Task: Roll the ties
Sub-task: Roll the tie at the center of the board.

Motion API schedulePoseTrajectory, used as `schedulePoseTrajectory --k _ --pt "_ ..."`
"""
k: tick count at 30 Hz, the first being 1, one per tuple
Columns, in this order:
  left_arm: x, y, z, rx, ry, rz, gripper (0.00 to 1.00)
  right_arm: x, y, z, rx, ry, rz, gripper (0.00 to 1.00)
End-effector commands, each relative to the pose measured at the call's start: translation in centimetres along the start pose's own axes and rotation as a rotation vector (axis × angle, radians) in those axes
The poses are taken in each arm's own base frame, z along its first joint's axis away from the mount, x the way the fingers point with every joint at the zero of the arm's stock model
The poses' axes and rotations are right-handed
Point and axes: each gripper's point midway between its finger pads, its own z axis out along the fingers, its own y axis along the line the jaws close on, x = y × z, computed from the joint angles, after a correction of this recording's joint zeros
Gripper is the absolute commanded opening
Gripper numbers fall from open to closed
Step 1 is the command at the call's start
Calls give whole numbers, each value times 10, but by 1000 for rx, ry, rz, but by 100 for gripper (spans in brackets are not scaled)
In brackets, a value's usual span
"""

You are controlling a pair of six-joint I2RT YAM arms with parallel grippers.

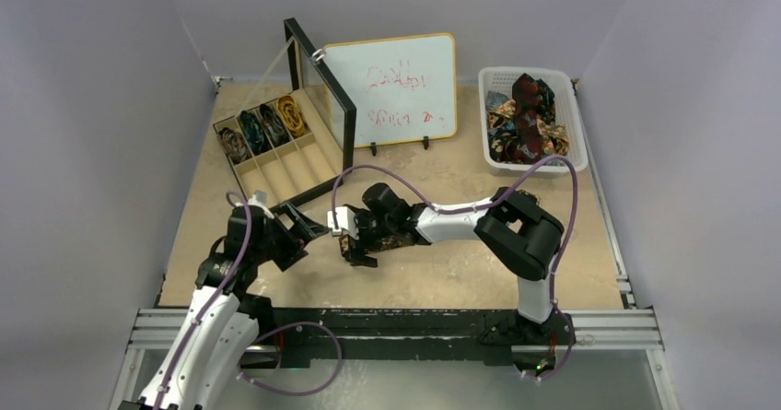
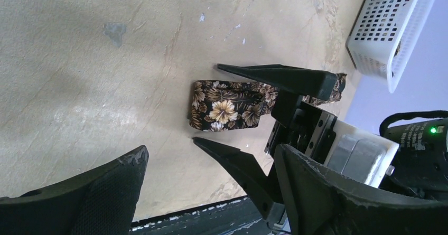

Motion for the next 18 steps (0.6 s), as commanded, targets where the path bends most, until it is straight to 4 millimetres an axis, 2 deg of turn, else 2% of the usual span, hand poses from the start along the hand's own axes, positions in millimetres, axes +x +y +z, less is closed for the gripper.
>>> schedulePoseTrajectory --k 1,5,7,9,12,18 --pt "-8 -10 -5 8 -26 -19 87 -1 -19 5 58 17 -26 90" --pt "-9 -11 -2 12 -20 -8 87 9 -24 11 71 54 -15 75" --pt "-10 -12 -2 9 -22 -6 87 16 -20 11 51 74 -20 64" --pt "-10 -11 -1 6 -21 -9 86 19 -15 11 29 82 -14 61" --pt "-9 -9 0 7 -22 -15 86 22 -11 13 2 93 -9 47" --pt "-7 -6 1 0 -18 -16 86 15 -13 16 8 63 4 43"
